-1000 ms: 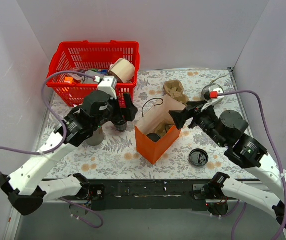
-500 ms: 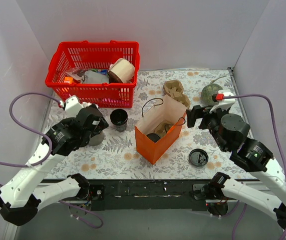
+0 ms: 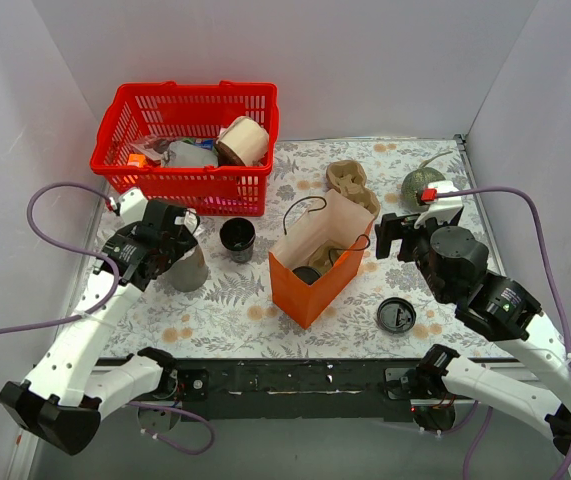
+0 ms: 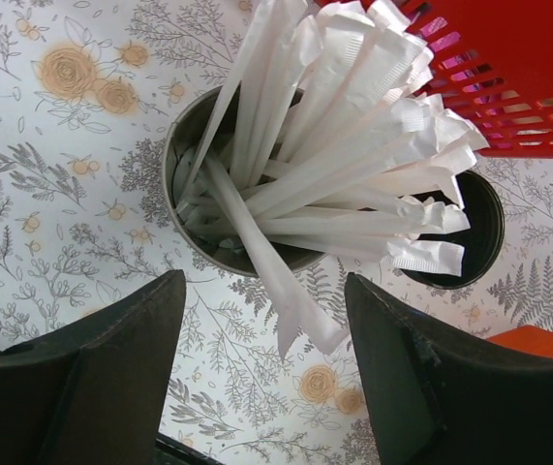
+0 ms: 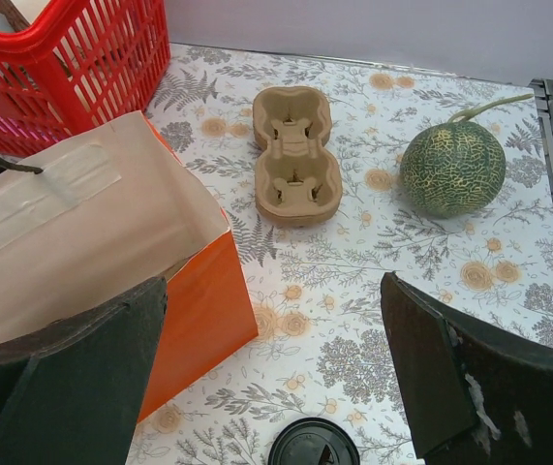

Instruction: Pack the takeout coffee

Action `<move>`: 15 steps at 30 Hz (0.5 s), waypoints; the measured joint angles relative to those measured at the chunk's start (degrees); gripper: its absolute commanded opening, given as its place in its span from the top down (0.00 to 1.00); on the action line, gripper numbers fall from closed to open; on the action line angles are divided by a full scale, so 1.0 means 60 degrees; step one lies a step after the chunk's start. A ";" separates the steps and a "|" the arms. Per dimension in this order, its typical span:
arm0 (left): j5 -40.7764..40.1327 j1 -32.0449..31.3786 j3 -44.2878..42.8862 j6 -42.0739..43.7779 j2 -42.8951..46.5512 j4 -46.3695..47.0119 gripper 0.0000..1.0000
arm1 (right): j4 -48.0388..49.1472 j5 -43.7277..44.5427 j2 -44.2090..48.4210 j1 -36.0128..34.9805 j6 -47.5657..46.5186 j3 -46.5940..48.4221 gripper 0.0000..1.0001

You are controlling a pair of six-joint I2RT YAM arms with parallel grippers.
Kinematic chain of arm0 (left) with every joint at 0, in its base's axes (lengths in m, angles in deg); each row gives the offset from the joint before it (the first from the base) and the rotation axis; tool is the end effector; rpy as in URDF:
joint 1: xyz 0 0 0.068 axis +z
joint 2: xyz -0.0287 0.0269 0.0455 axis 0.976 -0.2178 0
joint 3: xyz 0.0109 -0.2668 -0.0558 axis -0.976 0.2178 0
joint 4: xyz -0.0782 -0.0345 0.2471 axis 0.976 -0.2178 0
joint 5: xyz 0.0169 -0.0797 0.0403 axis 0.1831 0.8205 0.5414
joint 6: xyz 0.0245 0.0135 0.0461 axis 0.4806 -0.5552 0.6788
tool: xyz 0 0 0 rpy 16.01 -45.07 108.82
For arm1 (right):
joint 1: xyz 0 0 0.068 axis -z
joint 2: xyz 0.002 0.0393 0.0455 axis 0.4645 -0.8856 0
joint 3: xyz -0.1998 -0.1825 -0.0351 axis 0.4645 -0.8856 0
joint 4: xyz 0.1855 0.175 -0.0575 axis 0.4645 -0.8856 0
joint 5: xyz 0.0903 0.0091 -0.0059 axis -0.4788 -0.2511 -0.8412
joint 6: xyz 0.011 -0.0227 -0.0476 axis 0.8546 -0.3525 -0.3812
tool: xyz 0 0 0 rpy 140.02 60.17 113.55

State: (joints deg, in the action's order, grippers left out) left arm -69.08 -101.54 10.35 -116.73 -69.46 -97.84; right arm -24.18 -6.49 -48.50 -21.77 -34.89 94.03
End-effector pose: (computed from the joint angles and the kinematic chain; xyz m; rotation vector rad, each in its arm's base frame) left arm 0.1642 -0.0522 0.3442 -1.4436 1.8416 -0.2415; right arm 0.1035 0.0867 0.4012 -0.1136 1.7245 0.1660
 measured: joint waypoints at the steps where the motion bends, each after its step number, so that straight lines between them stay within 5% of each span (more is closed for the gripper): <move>1: 0.0106 0.0047 0.0033 0.0087 0.0004 0.0120 0.43 | -0.0026 0.0040 0.0004 0.0000 0.0000 0.0000 0.02; 7: 0.0455 0.0229 0.0415 0.0288 0.0007 0.0342 0.53 | -0.0069 0.0160 0.0007 0.0000 0.0007 0.0000 0.02; 11: 0.0623 0.0251 0.0590 0.0302 0.0007 0.0317 0.71 | -0.0073 0.0229 0.0007 0.0000 0.0011 0.0000 0.02; 15: 0.0736 0.0255 0.0597 0.0270 0.0007 0.0346 0.99 | -0.0073 0.0262 0.0007 0.0000 0.0015 0.0000 0.02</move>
State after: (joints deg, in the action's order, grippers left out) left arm -64.67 -100.01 13.94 -115.12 -69.42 -95.76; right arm -24.61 -4.92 -48.45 -21.77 -34.80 94.03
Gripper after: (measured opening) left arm 0.175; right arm 0.982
